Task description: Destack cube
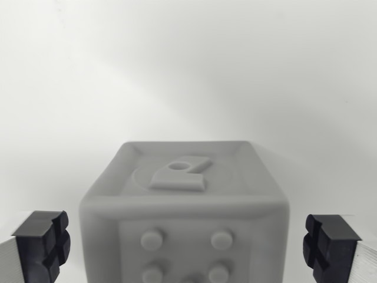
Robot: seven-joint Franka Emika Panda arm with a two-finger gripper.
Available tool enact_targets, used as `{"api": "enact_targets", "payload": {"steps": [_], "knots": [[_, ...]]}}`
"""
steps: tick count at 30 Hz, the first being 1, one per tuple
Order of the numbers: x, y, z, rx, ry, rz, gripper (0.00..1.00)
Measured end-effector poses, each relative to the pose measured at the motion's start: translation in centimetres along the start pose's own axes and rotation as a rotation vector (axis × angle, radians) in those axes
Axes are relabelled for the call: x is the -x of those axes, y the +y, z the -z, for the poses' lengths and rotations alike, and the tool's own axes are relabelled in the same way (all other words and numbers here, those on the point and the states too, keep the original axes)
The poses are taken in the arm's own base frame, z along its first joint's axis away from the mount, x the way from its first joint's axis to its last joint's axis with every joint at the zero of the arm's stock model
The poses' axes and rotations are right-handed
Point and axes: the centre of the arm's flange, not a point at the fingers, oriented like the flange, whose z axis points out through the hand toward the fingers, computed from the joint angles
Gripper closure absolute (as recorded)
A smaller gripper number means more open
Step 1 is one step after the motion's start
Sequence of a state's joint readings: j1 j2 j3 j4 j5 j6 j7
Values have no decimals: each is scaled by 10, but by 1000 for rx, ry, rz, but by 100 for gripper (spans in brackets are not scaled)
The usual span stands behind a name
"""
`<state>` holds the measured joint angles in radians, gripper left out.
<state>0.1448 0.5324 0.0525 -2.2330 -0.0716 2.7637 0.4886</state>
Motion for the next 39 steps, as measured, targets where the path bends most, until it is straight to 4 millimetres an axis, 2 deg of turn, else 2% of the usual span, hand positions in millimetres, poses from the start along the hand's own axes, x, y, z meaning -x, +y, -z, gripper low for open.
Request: {"api": "enact_targets", "payload": {"steps": [8,21,39], "knots": [[0,0,20,1,1,1,0],[0,0,65,1,3,0,0],[1,0,142,1,3,-2,0]]}}
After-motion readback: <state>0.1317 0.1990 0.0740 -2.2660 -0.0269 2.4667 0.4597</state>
